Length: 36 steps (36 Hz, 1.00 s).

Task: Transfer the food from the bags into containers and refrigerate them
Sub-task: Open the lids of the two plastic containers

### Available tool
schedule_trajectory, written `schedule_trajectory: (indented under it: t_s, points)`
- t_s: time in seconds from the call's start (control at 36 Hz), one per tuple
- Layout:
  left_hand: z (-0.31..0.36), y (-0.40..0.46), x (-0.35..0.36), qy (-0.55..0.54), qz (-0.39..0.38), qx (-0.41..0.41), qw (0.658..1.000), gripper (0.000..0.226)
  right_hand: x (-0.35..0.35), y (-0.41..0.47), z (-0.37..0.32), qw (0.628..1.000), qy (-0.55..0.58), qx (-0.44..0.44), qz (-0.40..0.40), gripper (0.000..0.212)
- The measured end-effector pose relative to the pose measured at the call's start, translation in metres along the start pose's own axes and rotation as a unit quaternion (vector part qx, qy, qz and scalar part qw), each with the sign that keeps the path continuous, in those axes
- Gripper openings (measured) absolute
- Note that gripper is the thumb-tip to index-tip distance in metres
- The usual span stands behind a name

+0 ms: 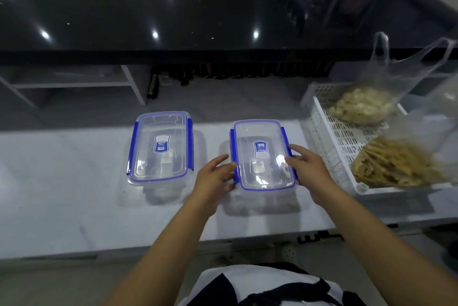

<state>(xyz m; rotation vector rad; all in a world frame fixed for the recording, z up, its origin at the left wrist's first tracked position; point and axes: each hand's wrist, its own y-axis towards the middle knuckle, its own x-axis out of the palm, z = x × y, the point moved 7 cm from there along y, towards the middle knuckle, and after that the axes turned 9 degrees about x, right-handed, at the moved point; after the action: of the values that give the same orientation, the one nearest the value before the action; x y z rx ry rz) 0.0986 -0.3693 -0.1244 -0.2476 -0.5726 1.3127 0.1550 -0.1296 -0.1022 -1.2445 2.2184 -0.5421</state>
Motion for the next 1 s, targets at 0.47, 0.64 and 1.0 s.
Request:
schedule_trajectory:
  t_s: [0.47,0.64,1.0]
  points:
    - [-0.030,-0.034,-0.030,0.046,-0.022,0.011,0.999,0.038,0.044,-0.083,0.029,0.885,-0.437,-0.155,-0.051,0.074]
    - [-0.031,-0.041,-0.043,0.039,-0.011,0.006,0.999,0.038,0.042,-0.084,0.028,0.885,-0.434,-0.160,-0.053,0.072]
    - [0.000,-0.065,-0.016,0.423,-0.079,0.196,0.881,0.078,0.007,-0.061,0.035,1.000,0.011,-0.016,-0.024,0.057]
